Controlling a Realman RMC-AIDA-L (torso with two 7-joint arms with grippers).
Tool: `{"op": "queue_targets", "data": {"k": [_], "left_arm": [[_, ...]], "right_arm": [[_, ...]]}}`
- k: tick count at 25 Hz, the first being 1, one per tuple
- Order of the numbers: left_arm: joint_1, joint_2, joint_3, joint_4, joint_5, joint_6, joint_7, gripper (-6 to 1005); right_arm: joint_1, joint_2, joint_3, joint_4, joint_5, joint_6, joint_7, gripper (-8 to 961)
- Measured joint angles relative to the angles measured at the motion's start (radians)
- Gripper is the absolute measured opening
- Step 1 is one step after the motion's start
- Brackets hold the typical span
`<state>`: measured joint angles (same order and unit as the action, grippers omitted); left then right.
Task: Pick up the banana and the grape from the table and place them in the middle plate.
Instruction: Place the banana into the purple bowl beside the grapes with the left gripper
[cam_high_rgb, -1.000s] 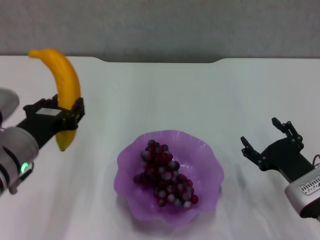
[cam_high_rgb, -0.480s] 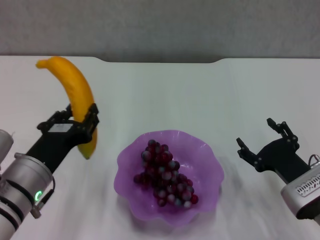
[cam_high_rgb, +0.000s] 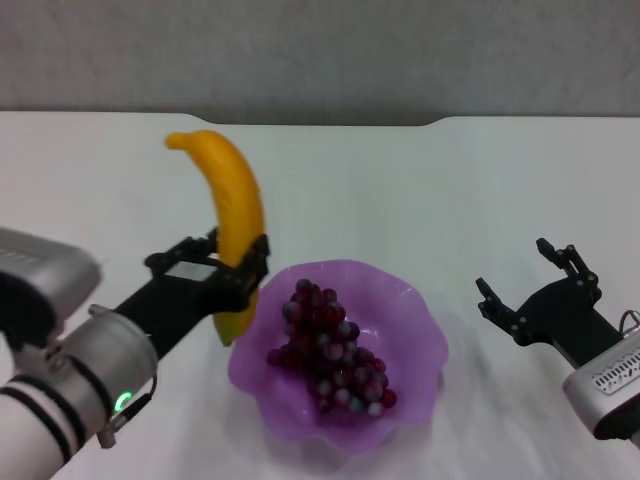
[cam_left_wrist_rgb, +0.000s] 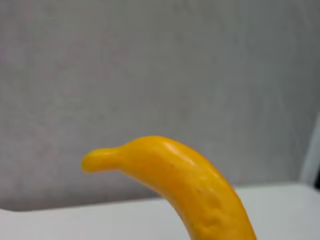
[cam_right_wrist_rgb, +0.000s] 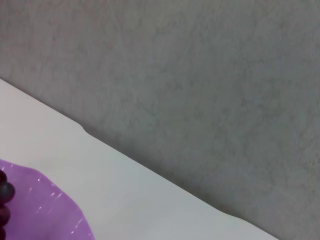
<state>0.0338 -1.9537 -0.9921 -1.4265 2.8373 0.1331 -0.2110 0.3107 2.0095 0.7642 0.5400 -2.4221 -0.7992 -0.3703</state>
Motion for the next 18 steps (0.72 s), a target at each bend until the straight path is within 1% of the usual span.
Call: {"op": "queue_targets", "data": {"k": [1,2,4,6,9,11,13,16,18], "left_arm": [[-0.004,0.000,0.000,-0.060,-0.005,-0.111,0.062,507],[-0.004,0.000,0.000,-0.060,-0.005,-0.111,0.062,507],[-0.010,-0.009,-0.008,-0.107,-0.027,-0.215,0.140,507],[-0.018,-0.028,-0.027,-0.141,-0.064,-0.339,0.241,506],[-0.031,-0.067,-0.077,-0.185,-0.128,-0.536,0.405,505],[-0.037,-0.082,-0.112,-0.209,-0.175,-0.632,0.478,506],[-0.050,-0.082,-0.141,-0.227,-0.208,-0.696,0.498,507],[-0.089,-0.082,-0.203,-0.236,-0.274,-0.836,0.513,506],[-0.113,-0.083,-0.229,-0.229,-0.312,-0.890,0.516,505]], "right_arm": [[0.000,0.000,0.000,-0.001,0.000,0.000,0.000,906],[0.000,0.000,0.000,-0.002,0.000,0.000,0.000,906],[0.002,0.000,0.000,-0.006,0.000,0.000,0.000,906],[0.004,0.000,0.000,-0.007,0.000,0.001,0.001,907],[0.006,0.000,0.000,-0.008,0.000,0.001,0.001,907],[0.007,0.000,0.000,-0.008,0.000,0.001,0.001,907],[0.008,0.000,0.000,-0.008,0.000,0.001,0.002,907],[0.008,0.000,0.000,-0.008,0.000,0.002,0.002,906],[0.008,0.000,0.000,-0.008,0.000,0.002,0.002,905]]}}
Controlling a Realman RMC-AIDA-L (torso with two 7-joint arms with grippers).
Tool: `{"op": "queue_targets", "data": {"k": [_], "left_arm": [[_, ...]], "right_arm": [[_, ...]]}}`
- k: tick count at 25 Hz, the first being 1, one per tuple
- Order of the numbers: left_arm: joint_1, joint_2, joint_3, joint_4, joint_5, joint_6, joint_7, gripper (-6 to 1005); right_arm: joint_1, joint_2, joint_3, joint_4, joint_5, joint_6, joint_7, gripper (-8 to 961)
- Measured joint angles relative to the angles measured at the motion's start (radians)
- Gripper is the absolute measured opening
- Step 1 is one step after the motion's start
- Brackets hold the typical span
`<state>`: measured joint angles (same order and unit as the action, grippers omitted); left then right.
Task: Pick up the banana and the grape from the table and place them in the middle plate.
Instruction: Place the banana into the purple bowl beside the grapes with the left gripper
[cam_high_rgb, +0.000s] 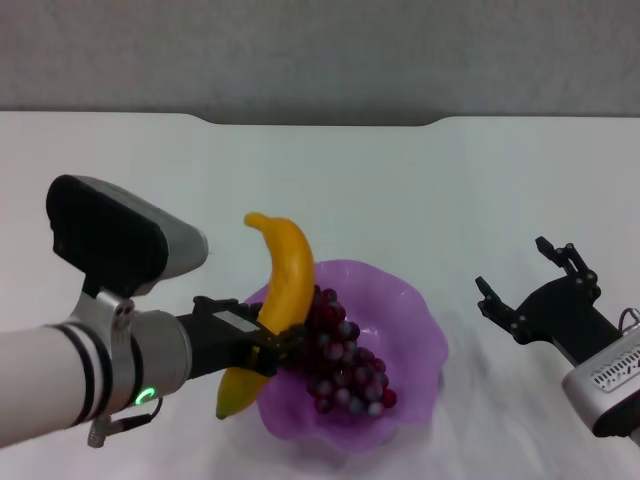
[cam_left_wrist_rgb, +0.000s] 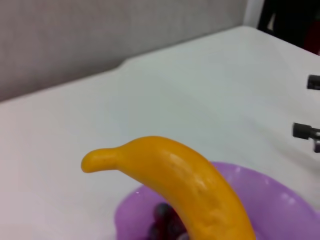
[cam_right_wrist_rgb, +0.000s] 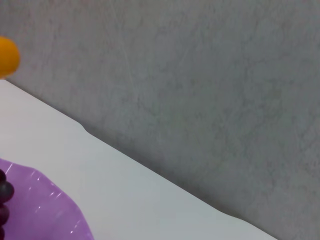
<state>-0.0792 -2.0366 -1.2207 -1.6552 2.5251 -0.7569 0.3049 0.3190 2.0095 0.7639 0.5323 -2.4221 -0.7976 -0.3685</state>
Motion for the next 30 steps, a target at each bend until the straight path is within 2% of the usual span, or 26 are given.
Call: {"op": "queue_targets", "data": {"k": [7,12,23,30], "left_arm": [[-0.083,-0.001,-0.059,-0.002,-0.141,-0.152,0.006,506],[-0.132,-0.002,-0.065,0.017,-0.221,-0.193,0.054,506],[-0.262,-0.009,-0.054,0.247,-0.263,-0.058,0.040,505],[-0.276,-0.011,-0.025,0.268,-0.257,-0.021,-0.027,505]], "right_arm": [[0.002,0.000,0.000,0.000,0.000,0.000,-0.001,905],[0.004,0.000,0.000,-0.002,0.000,0.000,-0.002,905],[0.009,0.002,0.000,-0.002,0.000,0.000,-0.004,906],[0.011,0.002,0.000,-0.001,0.000,0.000,-0.004,906]]}}
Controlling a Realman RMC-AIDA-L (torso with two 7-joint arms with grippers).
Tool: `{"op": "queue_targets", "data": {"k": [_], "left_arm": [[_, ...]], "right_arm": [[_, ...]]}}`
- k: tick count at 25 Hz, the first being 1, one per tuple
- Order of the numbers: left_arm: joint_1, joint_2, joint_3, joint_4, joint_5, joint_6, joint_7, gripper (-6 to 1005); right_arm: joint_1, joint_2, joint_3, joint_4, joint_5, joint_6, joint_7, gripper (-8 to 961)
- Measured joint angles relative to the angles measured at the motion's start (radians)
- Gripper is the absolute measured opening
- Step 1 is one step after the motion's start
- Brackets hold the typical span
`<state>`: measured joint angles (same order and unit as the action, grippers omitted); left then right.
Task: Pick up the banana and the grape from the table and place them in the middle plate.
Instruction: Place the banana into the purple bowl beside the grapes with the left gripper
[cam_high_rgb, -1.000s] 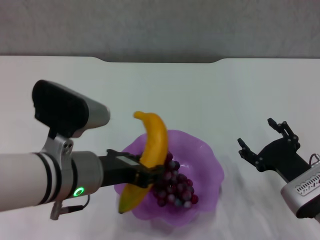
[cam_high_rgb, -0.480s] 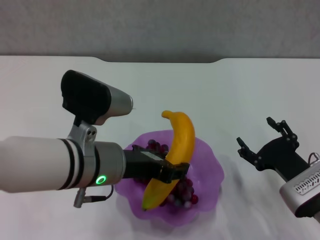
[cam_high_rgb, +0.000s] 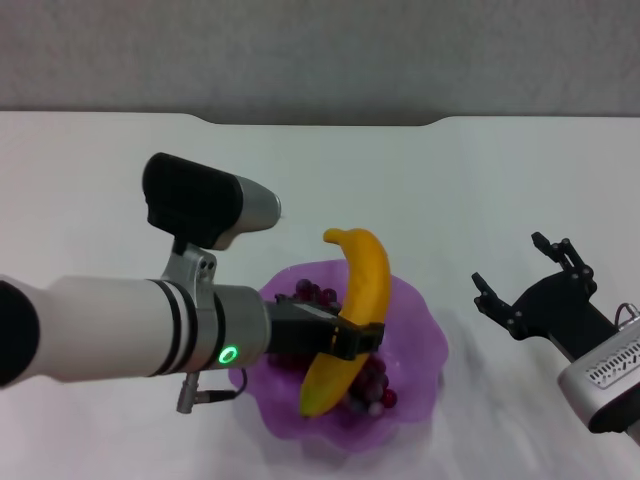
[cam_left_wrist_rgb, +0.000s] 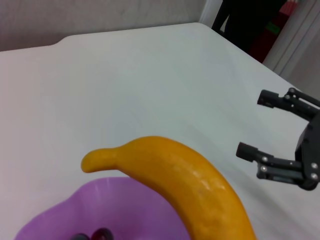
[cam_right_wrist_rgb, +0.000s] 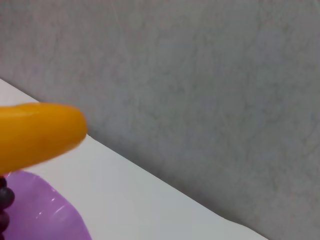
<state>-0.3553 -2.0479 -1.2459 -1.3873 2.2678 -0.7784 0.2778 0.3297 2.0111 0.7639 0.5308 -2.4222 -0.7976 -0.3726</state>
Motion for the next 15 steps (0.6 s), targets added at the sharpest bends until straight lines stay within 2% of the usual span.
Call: {"op": "queue_targets", "data": {"k": [8,15], "left_arm": [[-0.064,-0.001,0.050,0.071,-0.006,0.025,-0.015,506],[-0.074,-0.001,0.062,0.093,-0.008,0.056,-0.013,506]], "right_arm": [[0.013,0.000,0.000,0.000,-0.005,0.000,-0.001,906],[0.016,0.000,-0.002,0.000,-0.006,0.000,-0.002,906]]}}
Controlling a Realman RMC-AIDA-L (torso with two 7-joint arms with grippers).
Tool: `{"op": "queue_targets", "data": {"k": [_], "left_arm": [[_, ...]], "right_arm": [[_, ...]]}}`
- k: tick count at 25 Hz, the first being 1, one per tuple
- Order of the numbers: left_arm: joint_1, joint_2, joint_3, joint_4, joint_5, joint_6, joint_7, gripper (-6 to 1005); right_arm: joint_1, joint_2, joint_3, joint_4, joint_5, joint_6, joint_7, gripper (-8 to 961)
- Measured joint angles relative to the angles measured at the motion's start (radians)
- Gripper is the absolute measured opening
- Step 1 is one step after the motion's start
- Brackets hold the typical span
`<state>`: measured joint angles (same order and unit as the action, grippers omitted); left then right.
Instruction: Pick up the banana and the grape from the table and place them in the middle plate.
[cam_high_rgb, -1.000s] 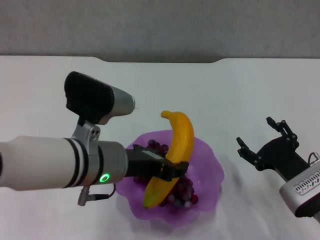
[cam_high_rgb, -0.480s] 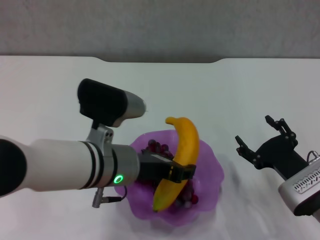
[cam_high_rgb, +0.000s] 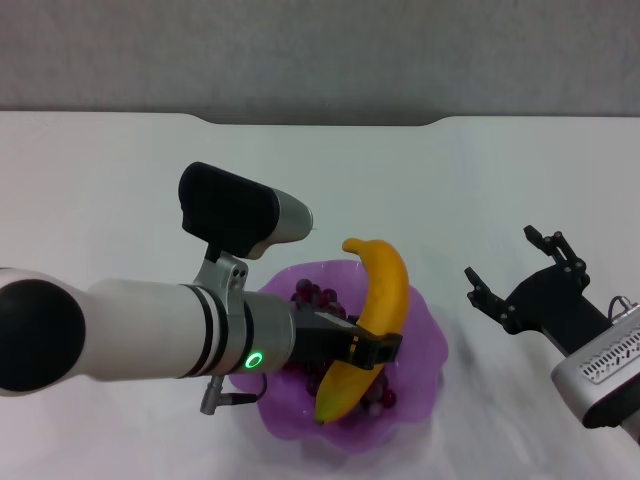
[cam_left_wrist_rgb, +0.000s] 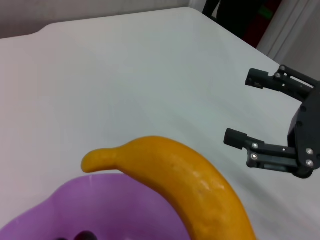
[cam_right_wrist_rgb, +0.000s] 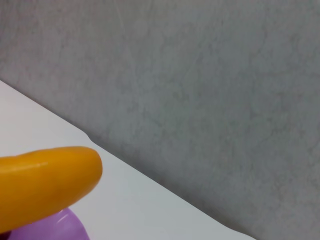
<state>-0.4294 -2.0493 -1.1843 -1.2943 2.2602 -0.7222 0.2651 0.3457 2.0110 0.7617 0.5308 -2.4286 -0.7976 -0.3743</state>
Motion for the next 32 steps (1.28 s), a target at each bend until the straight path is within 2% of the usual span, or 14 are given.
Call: {"op": "queue_targets", "data": {"k": [10,15,21,25,30,32], "left_arm": [[0.002,0.001,0.008,0.005,-0.001,0.010,0.009,523],[0.005,0.002,0.013,0.006,0.000,0.012,0.021,745],[0.029,0.005,-0.015,-0.025,0.011,0.015,0.035,839],[0.132,0.006,-0.072,-0.126,0.034,0.070,0.118,902],[0.306,0.006,-0.093,-0.243,0.038,0.277,0.247,918],[0.358,0.005,-0.094,-0.251,0.033,0.381,0.283,918]], "right_arm": [[-0.001,0.000,-0.009,0.000,0.006,0.000,0.000,907],[-0.001,0.000,-0.010,-0.001,0.007,0.000,0.000,907],[-0.002,0.000,-0.010,-0.002,0.007,0.000,0.000,907],[-0.002,0.000,-0.010,-0.002,0.007,0.000,0.000,907],[-0.002,0.000,-0.010,-0.002,0.006,0.000,0.000,906],[-0.003,0.000,-0.010,-0.002,0.006,0.000,0.000,906]]}}
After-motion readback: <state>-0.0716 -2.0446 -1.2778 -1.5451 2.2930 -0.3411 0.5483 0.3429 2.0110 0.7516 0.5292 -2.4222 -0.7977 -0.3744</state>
